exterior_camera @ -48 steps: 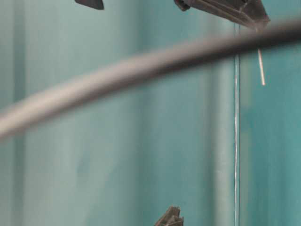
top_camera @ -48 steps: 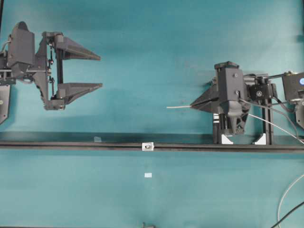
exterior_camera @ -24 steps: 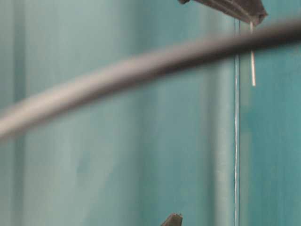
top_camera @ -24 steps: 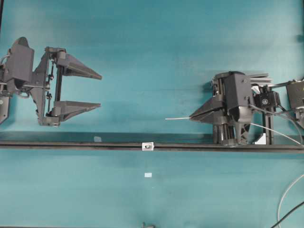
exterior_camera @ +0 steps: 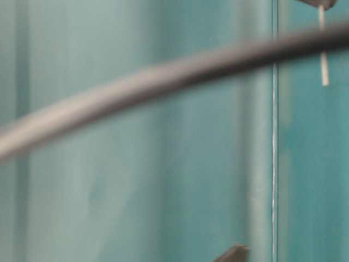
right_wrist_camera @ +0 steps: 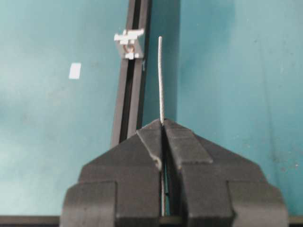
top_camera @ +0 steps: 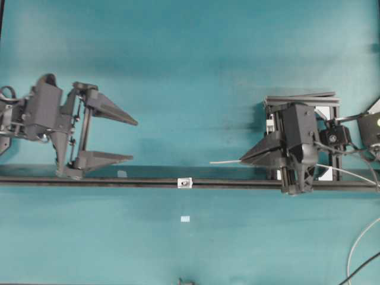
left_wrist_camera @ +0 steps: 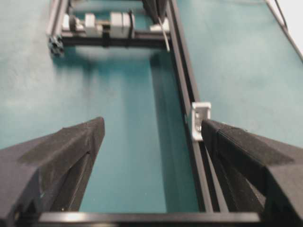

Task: Insert the wire through the hole in the metal fitting marked with a red label.
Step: 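Carry the wire down along the rail toward the white bracket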

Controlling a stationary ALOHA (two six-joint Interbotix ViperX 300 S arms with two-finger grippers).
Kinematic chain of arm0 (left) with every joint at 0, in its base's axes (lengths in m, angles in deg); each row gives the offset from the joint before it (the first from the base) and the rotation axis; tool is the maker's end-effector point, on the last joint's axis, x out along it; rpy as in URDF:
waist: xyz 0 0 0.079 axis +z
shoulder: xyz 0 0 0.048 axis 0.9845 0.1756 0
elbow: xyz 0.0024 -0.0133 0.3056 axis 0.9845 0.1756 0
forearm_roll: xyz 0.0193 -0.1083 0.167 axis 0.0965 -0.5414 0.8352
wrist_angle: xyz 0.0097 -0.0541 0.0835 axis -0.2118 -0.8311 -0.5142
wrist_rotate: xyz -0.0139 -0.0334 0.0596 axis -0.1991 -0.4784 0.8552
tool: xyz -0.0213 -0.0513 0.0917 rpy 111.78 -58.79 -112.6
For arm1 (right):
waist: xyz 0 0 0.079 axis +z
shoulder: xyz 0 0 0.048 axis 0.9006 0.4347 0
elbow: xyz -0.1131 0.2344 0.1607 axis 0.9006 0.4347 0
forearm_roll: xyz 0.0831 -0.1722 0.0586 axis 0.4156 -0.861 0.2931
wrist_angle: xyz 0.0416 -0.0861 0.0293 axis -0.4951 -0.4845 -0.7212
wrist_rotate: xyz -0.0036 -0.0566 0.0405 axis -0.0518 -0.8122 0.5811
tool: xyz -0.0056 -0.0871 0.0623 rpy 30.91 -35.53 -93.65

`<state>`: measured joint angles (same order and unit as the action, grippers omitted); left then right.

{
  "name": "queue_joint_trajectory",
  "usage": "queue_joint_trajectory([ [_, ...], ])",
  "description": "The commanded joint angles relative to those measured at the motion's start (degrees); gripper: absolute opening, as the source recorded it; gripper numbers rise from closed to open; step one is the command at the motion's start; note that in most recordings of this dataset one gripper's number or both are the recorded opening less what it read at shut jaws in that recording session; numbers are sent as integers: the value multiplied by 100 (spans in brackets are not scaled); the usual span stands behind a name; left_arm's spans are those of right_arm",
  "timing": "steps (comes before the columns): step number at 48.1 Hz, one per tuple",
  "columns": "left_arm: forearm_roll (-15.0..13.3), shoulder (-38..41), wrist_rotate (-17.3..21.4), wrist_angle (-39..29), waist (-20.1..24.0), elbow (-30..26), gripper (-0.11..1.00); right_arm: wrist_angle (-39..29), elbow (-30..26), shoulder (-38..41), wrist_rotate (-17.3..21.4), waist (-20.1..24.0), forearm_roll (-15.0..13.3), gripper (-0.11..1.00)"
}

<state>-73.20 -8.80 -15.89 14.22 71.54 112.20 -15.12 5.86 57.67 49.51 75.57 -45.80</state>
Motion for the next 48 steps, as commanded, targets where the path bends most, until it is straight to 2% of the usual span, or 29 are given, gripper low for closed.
queue_joint_trajectory([
  [1,-9,149,-9,202,-18,-70,53,255,0,53,-9,141,35,0],
  [8,-18,299,-9,378,-88,26,53,712,97,299,-44,281,158,0],
  [15,-18,378,-9,562,-229,97,53,1160,176,624,-334,404,686,0],
  [24,-18,606,26,896,-308,193,53,1784,202,879,-1362,870,1951,0],
  [33,-18,1107,35,1811,-343,352,53,2171,132,958,-2391,1397,3480,0],
  [37,-18,1345,35,2101,-378,369,53,2197,44,1063,-2628,1503,3911,0],
  [41,-9,1538,35,2303,-404,334,53,2206,-44,1187,-2742,1564,4104,0],
  [48,-18,1854,35,2505,-501,229,53,2206,-167,1389,-2742,1644,4122,0],
])
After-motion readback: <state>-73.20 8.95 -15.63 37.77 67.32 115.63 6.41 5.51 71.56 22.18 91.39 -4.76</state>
